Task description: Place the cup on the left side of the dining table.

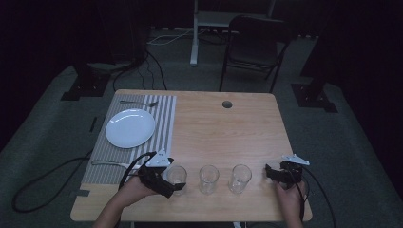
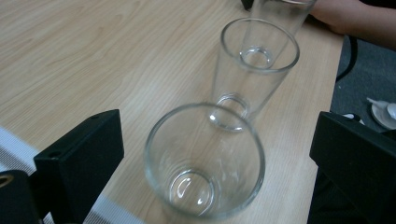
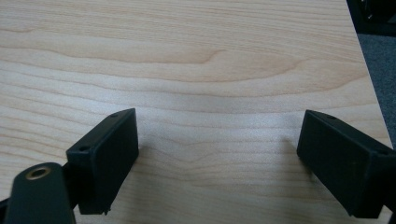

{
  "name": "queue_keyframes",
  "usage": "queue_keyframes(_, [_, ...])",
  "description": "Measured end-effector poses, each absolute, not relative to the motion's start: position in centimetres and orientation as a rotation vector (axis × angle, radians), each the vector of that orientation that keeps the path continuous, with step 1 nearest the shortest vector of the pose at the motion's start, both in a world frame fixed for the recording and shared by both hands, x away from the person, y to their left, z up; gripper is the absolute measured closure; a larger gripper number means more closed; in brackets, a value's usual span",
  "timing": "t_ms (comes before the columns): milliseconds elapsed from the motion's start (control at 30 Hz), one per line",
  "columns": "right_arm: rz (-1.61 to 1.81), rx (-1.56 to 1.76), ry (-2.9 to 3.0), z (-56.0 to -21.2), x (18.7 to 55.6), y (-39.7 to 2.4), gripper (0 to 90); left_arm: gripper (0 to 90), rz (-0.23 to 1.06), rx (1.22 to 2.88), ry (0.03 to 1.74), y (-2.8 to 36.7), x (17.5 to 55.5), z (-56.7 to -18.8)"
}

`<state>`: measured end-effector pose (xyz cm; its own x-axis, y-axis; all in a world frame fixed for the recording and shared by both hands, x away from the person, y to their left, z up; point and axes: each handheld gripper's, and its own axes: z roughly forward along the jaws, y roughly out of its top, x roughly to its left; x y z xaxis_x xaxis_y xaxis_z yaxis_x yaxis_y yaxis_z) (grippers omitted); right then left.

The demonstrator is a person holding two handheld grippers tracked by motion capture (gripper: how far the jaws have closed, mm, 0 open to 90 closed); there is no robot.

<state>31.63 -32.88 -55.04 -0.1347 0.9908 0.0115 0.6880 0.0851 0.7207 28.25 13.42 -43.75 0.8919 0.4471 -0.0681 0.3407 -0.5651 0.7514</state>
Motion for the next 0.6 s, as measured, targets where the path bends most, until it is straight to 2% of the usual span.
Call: queue_keyframes(600, [0.812, 1.649, 1.879, -55.1, 31.6, -32.9, 12.3, 4.1, 0.119, 2.34, 0.459, 8.3, 29.4, -42.8])
